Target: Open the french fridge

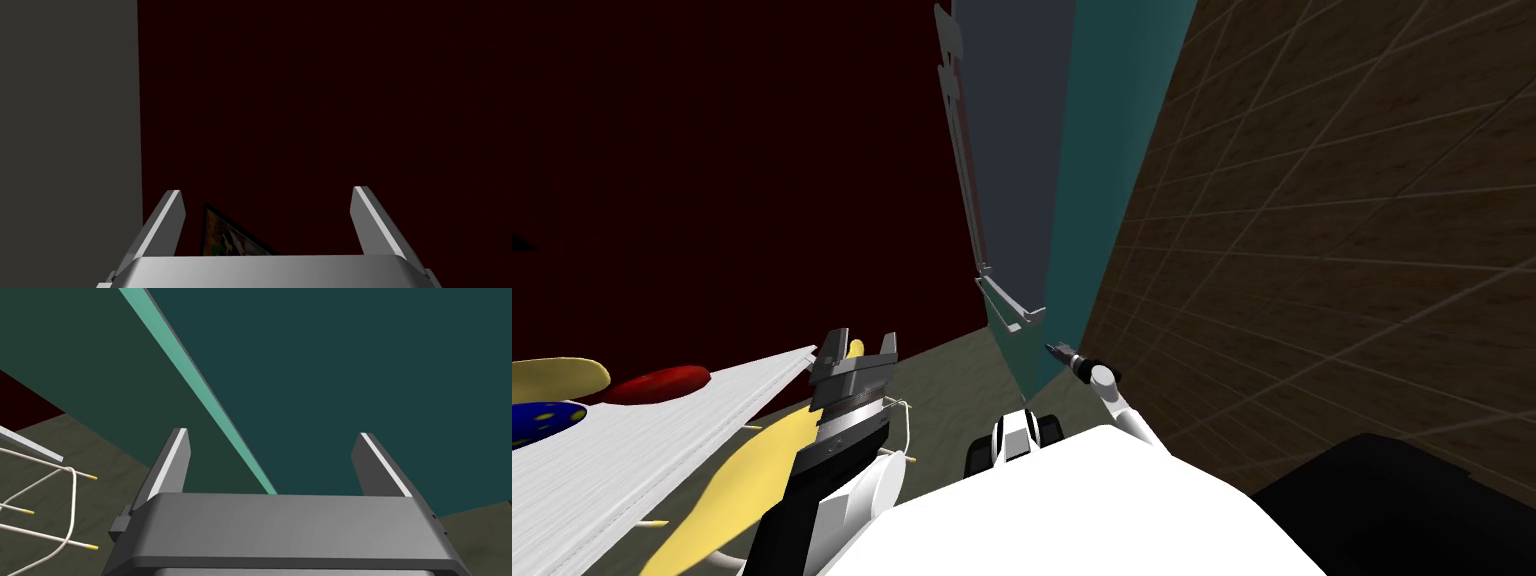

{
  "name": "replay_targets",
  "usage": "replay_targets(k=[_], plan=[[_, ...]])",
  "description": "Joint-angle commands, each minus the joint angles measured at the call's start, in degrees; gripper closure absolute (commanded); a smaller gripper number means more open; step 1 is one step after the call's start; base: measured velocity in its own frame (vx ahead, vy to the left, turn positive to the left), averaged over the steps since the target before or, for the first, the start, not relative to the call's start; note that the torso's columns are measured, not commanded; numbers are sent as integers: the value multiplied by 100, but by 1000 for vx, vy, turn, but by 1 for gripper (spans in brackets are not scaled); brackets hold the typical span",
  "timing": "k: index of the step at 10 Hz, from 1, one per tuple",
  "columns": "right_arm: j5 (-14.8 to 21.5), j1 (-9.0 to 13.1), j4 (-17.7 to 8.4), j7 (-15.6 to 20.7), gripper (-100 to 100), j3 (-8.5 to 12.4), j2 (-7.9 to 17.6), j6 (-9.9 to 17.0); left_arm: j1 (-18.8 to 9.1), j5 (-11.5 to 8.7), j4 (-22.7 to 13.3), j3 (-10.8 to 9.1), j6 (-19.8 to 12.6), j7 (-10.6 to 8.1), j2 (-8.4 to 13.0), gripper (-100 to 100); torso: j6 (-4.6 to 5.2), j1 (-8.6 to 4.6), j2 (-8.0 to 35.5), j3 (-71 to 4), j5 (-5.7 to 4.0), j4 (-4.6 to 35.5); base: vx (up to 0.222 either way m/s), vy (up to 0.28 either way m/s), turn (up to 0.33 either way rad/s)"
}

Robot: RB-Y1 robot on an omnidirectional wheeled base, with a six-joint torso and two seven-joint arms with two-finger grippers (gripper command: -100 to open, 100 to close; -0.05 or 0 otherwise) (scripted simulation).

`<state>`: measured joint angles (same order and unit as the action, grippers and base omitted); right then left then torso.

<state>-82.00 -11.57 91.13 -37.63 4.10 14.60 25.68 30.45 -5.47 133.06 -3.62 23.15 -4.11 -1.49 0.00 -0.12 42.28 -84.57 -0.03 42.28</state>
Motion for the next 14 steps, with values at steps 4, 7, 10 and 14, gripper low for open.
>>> replay_targets(k=[4,7,10,14], plan=[[-899,192,-409,-240,-100,144,-164,519,0,0,0,0,0,0,0,0,0,14,-1,0,4,0,11,56,-16],[-1389,249,-527,-309,-100,191,-235,668,0,0,0,0,0,0,0,0,0,9,0,0,2,0,13,53,-14],[-1890,351,-736,-432,-100,281,-399,934,0,0,0,0,0,0,0,0,0,11,1,0,3,0,11,56,-20],[-2418,436,-906,-533,-100,364,-602,1152,0,0,0,0,0,0,0,0,-34,43,-12,-8,19,37,3,40,-20]])
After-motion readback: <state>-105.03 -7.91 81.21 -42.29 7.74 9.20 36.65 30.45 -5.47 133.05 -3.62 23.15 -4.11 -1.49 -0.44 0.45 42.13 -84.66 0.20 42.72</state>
